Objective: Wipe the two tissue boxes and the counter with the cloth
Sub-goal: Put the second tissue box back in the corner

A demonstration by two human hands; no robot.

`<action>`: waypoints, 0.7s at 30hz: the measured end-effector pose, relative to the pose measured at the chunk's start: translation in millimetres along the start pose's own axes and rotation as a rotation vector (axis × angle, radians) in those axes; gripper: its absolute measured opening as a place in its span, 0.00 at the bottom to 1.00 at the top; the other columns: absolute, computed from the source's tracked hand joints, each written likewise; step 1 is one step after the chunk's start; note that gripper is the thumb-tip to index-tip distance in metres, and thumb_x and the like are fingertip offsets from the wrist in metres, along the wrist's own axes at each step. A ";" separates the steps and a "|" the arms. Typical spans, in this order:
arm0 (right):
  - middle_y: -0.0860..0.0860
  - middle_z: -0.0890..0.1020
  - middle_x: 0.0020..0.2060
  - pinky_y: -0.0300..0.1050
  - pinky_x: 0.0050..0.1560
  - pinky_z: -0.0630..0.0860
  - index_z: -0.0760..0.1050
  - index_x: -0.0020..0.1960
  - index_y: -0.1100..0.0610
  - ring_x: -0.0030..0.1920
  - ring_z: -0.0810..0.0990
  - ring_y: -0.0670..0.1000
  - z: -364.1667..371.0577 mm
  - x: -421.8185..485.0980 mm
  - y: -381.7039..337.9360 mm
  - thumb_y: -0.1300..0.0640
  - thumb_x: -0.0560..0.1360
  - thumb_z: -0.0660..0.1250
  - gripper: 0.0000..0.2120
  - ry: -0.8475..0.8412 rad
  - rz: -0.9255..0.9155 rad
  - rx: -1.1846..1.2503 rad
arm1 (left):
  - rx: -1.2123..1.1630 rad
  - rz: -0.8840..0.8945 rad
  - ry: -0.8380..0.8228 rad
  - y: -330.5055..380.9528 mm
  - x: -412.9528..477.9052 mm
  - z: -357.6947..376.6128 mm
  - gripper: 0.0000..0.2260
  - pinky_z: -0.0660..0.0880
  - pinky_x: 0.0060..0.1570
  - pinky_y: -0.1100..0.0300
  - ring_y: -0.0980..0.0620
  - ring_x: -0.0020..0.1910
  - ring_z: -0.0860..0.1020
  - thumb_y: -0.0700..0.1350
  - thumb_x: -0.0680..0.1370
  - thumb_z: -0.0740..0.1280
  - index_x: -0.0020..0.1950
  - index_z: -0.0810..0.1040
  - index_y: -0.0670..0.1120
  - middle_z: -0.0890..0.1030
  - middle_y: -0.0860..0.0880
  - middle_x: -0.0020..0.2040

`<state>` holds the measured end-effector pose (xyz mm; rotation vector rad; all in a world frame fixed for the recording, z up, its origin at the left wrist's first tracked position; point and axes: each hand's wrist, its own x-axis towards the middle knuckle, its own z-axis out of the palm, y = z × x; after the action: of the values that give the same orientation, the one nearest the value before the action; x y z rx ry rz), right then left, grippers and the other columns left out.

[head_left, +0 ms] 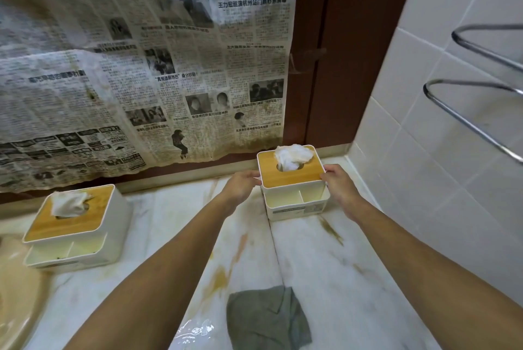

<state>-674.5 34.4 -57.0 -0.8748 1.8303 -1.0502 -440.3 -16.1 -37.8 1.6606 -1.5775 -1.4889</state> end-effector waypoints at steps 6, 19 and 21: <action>0.51 0.81 0.57 0.53 0.65 0.74 0.75 0.64 0.52 0.59 0.79 0.52 -6.3 4.2 7.7 0.57 0.78 0.63 0.15 -0.053 -0.034 -0.010 | -0.006 0.023 -0.011 -3.9 -0.8 -2.4 0.16 0.67 0.56 0.60 0.46 0.65 0.74 0.40 0.79 0.63 0.66 0.79 0.46 0.80 0.46 0.63; 0.48 0.79 0.45 0.47 0.45 0.75 0.77 0.54 0.51 0.44 0.78 0.50 54.4 -137.8 37.4 0.59 0.78 0.64 0.07 0.012 -0.452 -0.364 | 0.171 0.155 0.210 -109.7 -116.8 -88.9 0.08 0.71 0.45 0.68 0.54 0.50 0.80 0.44 0.80 0.66 0.54 0.83 0.50 0.84 0.53 0.51; 0.47 0.79 0.50 0.49 0.54 0.74 0.78 0.58 0.49 0.50 0.77 0.49 74.7 -182.2 60.2 0.54 0.78 0.63 0.10 -0.192 -0.529 -0.530 | 0.222 0.168 0.333 -144.7 -142.9 -107.3 0.07 0.69 0.45 0.71 0.55 0.50 0.80 0.42 0.80 0.66 0.53 0.83 0.49 0.84 0.53 0.50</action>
<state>-542.2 190.9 -76.6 -1.7850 1.7766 -0.7427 -251.7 112.5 -65.0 1.7362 -1.6891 -0.9250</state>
